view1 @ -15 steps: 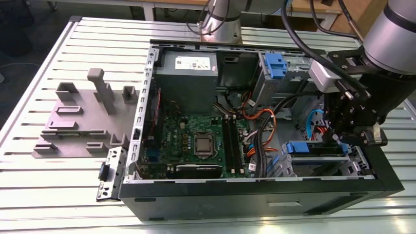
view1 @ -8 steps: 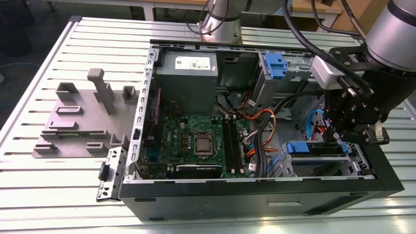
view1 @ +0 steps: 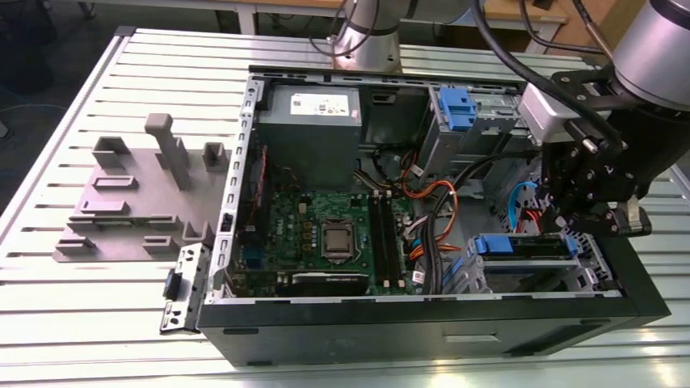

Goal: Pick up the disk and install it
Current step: 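Insert the second disk wire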

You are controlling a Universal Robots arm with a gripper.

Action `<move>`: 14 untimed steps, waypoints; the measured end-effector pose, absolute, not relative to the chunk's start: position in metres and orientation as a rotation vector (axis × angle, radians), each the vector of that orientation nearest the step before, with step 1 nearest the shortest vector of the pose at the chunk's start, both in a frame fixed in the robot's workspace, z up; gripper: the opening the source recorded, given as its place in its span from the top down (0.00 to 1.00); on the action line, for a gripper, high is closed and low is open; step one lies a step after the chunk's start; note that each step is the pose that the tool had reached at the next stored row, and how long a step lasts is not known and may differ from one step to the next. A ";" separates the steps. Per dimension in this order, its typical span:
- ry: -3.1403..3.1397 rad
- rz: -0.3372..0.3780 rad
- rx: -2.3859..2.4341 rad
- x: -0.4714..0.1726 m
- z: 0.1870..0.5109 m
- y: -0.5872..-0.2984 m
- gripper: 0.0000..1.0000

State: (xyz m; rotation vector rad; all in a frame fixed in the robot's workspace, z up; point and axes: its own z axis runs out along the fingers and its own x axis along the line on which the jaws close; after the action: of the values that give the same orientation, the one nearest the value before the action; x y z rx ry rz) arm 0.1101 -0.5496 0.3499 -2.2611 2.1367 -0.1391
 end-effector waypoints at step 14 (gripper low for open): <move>2.138 -0.138 -2.262 0.109 0.364 -0.544 0.89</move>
State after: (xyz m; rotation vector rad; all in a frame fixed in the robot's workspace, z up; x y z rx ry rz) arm 0.1090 -0.5441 0.3645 -2.2615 2.1375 -0.1376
